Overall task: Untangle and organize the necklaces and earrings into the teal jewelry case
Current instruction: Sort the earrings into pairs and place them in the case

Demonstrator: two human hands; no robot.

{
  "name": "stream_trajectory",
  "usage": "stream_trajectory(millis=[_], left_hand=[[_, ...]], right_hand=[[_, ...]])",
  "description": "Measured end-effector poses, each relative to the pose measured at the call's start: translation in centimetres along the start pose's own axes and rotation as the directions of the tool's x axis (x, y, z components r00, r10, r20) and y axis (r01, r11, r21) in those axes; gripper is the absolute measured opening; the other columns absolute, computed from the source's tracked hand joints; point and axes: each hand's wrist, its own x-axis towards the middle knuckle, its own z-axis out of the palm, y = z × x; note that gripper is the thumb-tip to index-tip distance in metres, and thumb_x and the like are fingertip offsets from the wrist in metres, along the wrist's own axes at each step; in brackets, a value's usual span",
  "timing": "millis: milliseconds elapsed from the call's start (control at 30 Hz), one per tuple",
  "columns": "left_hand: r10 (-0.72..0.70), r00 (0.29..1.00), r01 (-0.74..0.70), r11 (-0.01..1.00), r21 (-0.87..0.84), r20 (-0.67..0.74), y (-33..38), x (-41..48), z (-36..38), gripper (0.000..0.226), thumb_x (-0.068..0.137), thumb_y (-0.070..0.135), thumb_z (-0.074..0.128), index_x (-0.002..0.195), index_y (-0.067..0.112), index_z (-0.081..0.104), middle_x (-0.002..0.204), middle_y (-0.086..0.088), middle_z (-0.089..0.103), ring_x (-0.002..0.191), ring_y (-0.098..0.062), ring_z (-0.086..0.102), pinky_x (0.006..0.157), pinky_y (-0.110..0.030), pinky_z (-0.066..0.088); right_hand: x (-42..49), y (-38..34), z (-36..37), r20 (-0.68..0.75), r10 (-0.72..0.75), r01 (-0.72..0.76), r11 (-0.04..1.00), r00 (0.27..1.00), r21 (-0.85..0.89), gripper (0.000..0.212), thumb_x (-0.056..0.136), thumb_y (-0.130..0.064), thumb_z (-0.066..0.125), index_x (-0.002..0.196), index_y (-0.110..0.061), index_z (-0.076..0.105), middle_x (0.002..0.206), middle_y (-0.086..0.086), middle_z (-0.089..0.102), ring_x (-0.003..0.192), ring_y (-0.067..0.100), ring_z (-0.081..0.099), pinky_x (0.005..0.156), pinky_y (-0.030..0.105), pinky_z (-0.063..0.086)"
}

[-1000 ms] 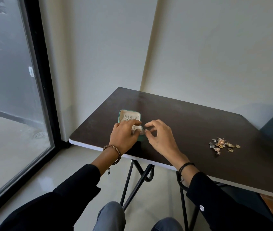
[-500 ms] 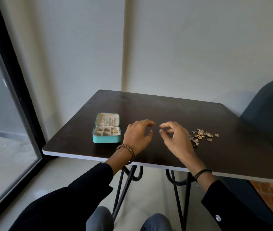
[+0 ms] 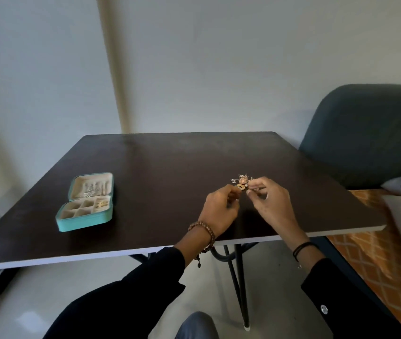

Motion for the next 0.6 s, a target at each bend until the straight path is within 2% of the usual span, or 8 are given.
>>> stream_trajectory(millis=[67,167,200,300,433,567,600], left_hand=[[0.001,0.999,-0.001,1.000,-0.006,0.035,0.3,0.5,1.5,0.030,0.094,0.002,0.057,0.122,0.010,0.063,0.120,-0.003,0.067,0.110,-0.011,0.062,0.094,-0.013,0.047],[-0.006,0.998,0.006,1.000,0.000,0.061,0.3,1.2,3.2,0.030,0.094,0.002,0.057,0.123,0.009,0.063,0.121,-0.004,0.067,0.112,-0.011,0.062,0.096,-0.016,0.049],[-0.013,0.998,0.013,1.000,-0.001,0.062,0.2,1.6,3.6,0.030,0.094,0.002,0.057,0.123,0.010,0.063,0.121,-0.003,0.066,0.112,-0.010,0.061,0.095,-0.014,0.049],[-0.042,0.998,0.043,0.999,-0.013,0.054,-0.1,2.7,4.5,0.031,0.094,0.000,0.055,0.123,0.011,0.062,0.121,-0.002,0.065,0.110,-0.007,0.060,0.083,-0.003,0.044],[-0.046,0.999,0.046,0.999,-0.010,0.004,-0.4,4.2,5.6,0.033,0.094,-0.002,0.052,0.123,0.011,0.062,0.120,-0.003,0.066,0.111,-0.010,0.061,0.087,-0.006,0.043],[-0.020,0.999,0.020,1.000,0.010,-0.029,-0.8,5.3,6.4,0.041,0.092,-0.002,0.051,0.128,0.014,0.060,0.121,-0.002,0.065,0.112,-0.011,0.061,0.091,-0.008,0.043],[-0.009,1.000,0.009,1.000,0.029,-0.025,-0.9,5.6,6.4,0.042,0.092,-0.002,0.052,0.130,0.014,0.060,0.122,-0.002,0.065,0.112,-0.012,0.060,0.094,-0.012,0.045]], right_hand=[[0.3,1.5,-0.6,-0.011,0.037,-0.037,0.999,0.999,-0.006,0.017,0.089,-0.008,0.074,0.106,-0.011,0.073,0.101,-0.001,0.073,0.092,0.003,0.067,0.078,0.002,0.047],[0.8,3.3,-0.8,0.002,0.103,-0.103,0.995,0.995,0.009,0.019,0.088,-0.011,0.077,0.107,-0.012,0.072,0.099,-0.002,0.072,0.090,0.003,0.067,0.082,0.026,0.061],[1.0,3.7,-0.9,0.010,0.126,-0.126,0.992,0.992,0.007,0.022,0.088,-0.013,0.078,0.108,-0.012,0.071,0.100,-0.002,0.071,0.089,0.001,0.066,0.081,0.027,0.061],[1.5,4.8,-0.6,0.026,0.171,-0.171,0.985,0.985,-0.001,0.031,0.087,-0.022,0.081,0.114,-0.014,0.069,0.106,-0.002,0.070,0.086,-0.005,0.062,0.076,0.016,0.054],[2.4,5.0,-0.2,0.043,0.122,-0.120,0.992,0.992,-0.030,0.032,0.089,-0.024,0.079,0.118,-0.014,0.070,0.107,-0.002,0.066,0.082,-0.004,0.060,0.070,0.006,0.046],[3.0,5.6,-0.1,0.089,0.080,-0.074,0.995,0.993,-0.066,0.025,0.091,-0.023,0.076,0.116,-0.019,0.074,0.109,-0.001,0.063,0.085,0.003,0.063,0.071,0.010,0.047],[3.1,5.7,0.0,0.096,0.073,-0.065,0.994,0.993,-0.085,0.021,0.092,-0.023,0.075,0.113,-0.019,0.075,0.109,-0.002,0.063,0.086,0.005,0.063,0.072,0.013,0.048]])
